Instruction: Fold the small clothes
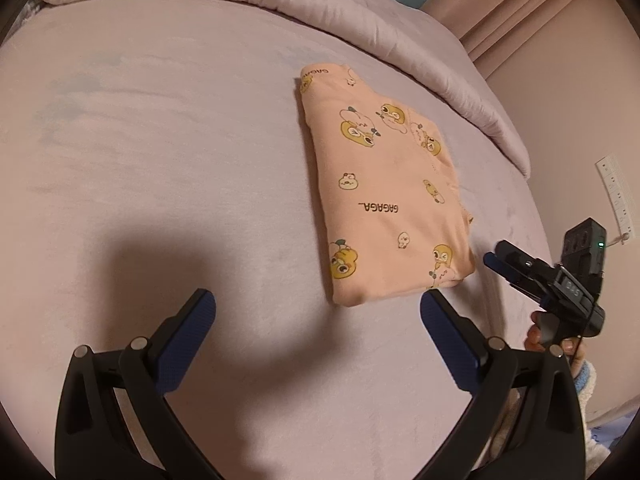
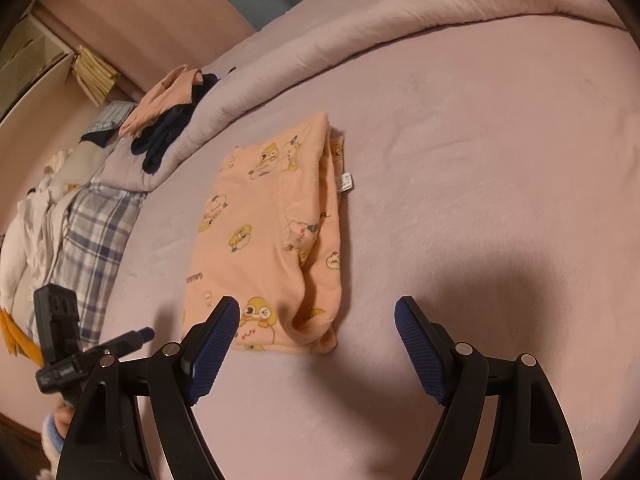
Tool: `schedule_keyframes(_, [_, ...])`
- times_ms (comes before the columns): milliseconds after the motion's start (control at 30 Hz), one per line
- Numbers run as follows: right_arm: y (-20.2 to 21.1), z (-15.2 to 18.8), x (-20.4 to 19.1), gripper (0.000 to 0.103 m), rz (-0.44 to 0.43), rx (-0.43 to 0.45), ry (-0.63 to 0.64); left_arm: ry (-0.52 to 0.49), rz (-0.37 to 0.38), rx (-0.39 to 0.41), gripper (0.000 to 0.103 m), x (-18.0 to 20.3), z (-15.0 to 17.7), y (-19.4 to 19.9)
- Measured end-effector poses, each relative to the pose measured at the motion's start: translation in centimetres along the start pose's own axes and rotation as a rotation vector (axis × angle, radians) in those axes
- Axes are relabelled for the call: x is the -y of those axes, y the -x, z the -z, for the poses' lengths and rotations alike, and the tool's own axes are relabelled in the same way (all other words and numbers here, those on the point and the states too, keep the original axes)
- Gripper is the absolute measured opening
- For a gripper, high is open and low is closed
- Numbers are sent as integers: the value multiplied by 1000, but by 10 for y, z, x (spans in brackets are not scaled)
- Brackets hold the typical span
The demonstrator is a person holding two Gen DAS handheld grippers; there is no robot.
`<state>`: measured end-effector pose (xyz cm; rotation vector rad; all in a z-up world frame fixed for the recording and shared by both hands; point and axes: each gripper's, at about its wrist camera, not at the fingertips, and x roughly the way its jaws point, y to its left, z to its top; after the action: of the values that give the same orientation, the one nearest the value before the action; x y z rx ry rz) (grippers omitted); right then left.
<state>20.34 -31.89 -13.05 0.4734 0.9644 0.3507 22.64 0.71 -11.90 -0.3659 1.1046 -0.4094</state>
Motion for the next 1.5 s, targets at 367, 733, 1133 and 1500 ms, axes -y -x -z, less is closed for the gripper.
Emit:
schedule_keyframes(367, [-19,-9,9,80,-53,-51,-47,102,158,-11,102,-12,-14,-15])
schedule_keyframes(733, [-25,-18,15,80,-89,-78,-65,118,199,-19,102,-16,-24,-21])
schedule_keyframes(1133, [-31,-26,18,82,-105,-103,-50,131,215,-24,102,-18,-30,-31])
schedule_keyframes(1500, [-33,-30,18,83,-105,-97,-53,135,239,-33,102,-22,-38,-34])
